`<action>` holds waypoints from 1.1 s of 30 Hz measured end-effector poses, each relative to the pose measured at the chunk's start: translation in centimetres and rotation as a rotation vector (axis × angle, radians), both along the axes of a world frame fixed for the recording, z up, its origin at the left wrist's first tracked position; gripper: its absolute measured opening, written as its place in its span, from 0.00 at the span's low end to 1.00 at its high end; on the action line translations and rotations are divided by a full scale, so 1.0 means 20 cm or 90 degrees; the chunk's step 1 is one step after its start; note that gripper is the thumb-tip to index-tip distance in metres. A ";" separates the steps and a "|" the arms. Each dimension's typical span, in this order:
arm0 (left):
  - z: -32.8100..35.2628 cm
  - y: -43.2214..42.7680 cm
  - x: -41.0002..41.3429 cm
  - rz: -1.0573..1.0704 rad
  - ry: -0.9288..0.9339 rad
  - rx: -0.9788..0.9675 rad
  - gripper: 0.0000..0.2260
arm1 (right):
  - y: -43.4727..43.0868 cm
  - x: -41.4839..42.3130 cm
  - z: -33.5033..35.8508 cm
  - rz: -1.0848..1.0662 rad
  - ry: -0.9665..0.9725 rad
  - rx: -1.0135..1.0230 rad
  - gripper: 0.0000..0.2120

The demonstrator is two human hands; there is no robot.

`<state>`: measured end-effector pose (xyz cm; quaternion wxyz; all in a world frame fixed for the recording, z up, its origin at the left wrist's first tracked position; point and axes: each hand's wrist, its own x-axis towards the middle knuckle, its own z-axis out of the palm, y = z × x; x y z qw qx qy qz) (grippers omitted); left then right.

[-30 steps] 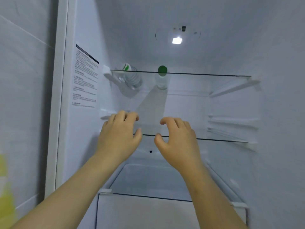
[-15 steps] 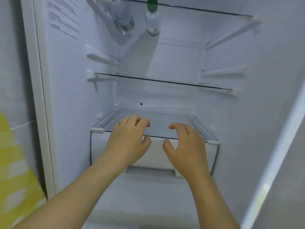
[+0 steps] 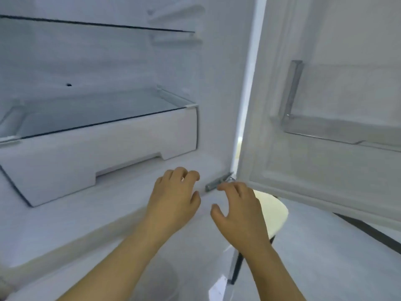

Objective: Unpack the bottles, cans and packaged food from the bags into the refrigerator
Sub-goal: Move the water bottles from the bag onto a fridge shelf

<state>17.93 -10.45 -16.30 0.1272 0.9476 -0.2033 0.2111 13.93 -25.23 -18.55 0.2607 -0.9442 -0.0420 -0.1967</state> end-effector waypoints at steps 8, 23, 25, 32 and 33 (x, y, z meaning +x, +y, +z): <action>-0.19 -0.59 -0.33 -0.301 0.074 0.026 0.14 | -0.44 -0.62 -0.16 -0.301 0.097 -0.006 0.20; -0.31 -1.89 -1.53 -0.749 0.113 0.073 0.13 | -1.27 -2.10 -0.20 -0.749 0.162 0.044 0.20; -0.36 -2.07 -1.76 -0.787 0.060 0.054 0.14 | -1.38 -2.33 -0.19 -0.804 0.176 0.055 0.20; -0.42 -2.56 -2.55 -0.988 0.014 0.082 0.16 | -1.60 -3.11 -0.20 -0.987 0.206 0.090 0.20; -0.41 -2.61 -2.65 -1.013 0.003 0.072 0.16 | -1.61 -3.20 -0.20 -1.012 0.208 0.094 0.19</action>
